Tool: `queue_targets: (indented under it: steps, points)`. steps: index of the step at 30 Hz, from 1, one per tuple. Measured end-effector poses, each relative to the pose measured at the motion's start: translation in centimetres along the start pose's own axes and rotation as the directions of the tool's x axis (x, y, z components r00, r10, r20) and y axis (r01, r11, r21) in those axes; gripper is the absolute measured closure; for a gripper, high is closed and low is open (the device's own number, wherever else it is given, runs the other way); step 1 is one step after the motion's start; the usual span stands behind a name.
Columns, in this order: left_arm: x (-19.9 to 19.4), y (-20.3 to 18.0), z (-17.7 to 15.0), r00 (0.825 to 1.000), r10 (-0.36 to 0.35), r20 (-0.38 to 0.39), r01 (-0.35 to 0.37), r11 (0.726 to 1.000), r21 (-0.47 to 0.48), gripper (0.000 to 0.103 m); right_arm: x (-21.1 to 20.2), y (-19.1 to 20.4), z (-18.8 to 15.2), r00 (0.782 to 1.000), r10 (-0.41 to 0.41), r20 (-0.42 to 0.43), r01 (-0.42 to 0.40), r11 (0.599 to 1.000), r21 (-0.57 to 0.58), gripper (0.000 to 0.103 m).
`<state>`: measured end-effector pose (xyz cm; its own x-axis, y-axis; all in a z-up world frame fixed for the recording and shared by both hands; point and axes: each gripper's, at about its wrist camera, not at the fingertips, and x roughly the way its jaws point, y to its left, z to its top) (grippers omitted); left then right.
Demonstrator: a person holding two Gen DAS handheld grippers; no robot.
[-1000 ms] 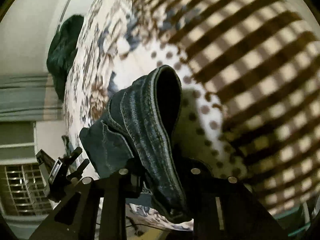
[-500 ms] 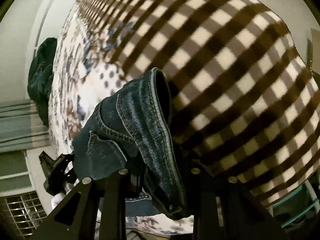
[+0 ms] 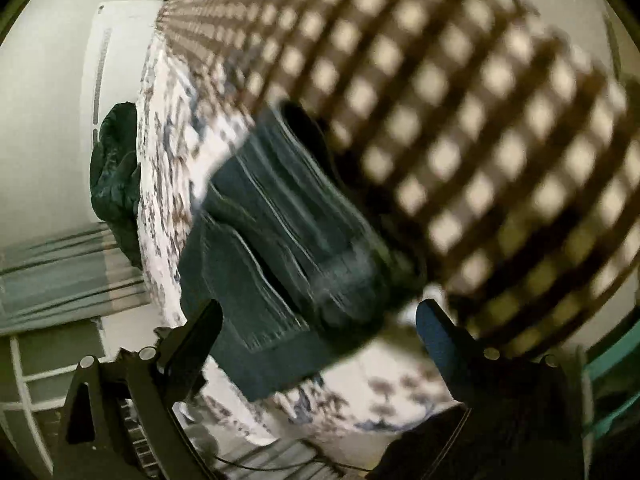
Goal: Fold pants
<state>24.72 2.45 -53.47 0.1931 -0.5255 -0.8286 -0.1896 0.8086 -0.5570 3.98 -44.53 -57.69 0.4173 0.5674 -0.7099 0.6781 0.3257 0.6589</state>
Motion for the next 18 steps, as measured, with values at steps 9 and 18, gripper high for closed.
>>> queue_targets:
  steps: [9, 18]
  points:
    - [5.4, 0.3, -0.9, 0.994, -0.075, -0.079, 0.076, 0.997, 0.02, 0.011, 5.8, -0.4, 0.0, 0.988, 0.155, 0.029, -0.154, 0.988, -0.021, 0.004]
    - [4.3, 0.2, -1.0, 0.995, -0.1, -0.019, 0.101, 0.993, 0.068, 0.038, 7.4, 0.6, 0.0, 0.961, 0.245, 0.13, -0.249, 0.969, 0.013, 0.045]
